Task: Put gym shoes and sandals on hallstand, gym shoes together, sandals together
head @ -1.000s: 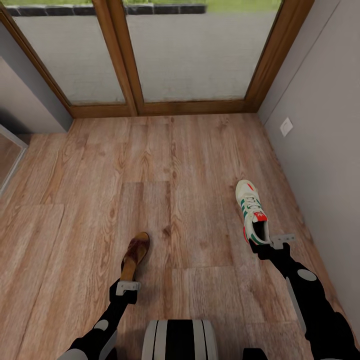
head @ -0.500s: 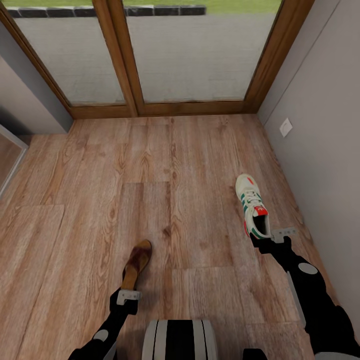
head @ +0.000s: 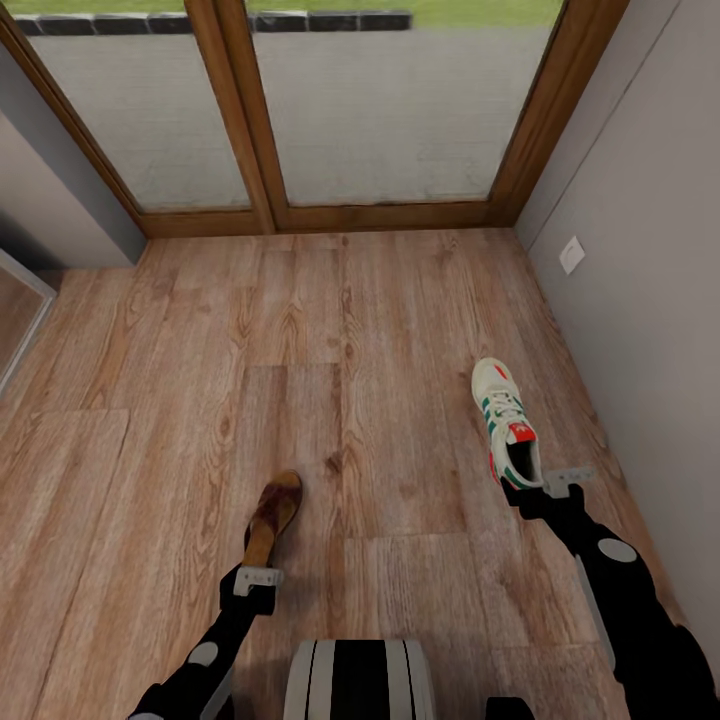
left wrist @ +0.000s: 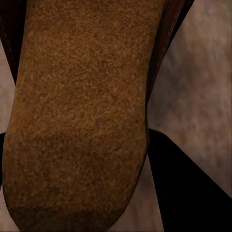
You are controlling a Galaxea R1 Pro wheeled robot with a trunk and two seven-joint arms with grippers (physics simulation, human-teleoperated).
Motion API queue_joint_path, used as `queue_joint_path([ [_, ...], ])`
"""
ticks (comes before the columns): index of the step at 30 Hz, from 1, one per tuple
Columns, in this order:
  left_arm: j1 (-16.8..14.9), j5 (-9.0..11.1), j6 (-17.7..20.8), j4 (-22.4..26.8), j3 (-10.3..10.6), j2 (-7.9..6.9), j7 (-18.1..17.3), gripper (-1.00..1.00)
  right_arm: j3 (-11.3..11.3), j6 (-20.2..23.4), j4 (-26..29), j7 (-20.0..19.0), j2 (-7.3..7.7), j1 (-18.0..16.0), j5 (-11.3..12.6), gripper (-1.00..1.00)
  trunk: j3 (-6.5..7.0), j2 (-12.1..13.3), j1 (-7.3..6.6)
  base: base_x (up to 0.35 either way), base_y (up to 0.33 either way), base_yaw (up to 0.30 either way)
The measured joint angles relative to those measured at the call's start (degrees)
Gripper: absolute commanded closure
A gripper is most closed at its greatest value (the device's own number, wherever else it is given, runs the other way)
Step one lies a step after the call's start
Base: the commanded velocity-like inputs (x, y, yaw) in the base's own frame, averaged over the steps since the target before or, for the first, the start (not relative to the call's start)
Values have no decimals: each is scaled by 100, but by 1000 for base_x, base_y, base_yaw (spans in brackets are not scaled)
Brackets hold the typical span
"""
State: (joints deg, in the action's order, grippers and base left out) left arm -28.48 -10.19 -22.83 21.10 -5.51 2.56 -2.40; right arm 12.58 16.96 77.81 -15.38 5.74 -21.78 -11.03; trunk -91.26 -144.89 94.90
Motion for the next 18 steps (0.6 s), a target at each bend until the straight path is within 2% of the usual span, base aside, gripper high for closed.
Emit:
queue_joint_path([
  [2,2,-5,65,64,2,-2,0,100,0,-64,-65,5,0,1,1,100,0,0,0,0,0,0],
  [3,16,-20,887,665,60,-4,-5,100,0,-404,-608,8,-1,-1,22,100,0,-1,-1,0,0,0],
  [4,4,4,1328,1401,-8,-8,4,100,0,-496,-1361,9,0,2,-12,100,-1,0,1,0,0,0],
  [5,24,-9,1458,2292,-8,-16,5,100,0,-926,-1654,7,0,3,-18,100,-1,0,1,0,0,0],
  [6,48,-1,1471,3097,-13,-15,5,100,2,-974,-1625,8,0,0,-2,100,1,0,-1,0,0,0],
  [7,88,2,1480,3286,-14,-14,4,100,5,-996,-1652,7,3,0,-7,100,1,0,-1,0,0,0],
  [8,115,-5,1481,2987,-11,-14,3,100,6,-1003,-1662,8,3,1,-7,100,0,0,1,0,0,0],
  [13,396,2,1479,3263,-6,-10,-14,100,10,-1030,-1696,12,7,0,-7,100,0,0,0,0,0,0],
  [18,530,2,1494,3497,0,-10,-26,100,11,-1033,-1699,13,9,0,-6,100,16,0,0,0,0,0],
])
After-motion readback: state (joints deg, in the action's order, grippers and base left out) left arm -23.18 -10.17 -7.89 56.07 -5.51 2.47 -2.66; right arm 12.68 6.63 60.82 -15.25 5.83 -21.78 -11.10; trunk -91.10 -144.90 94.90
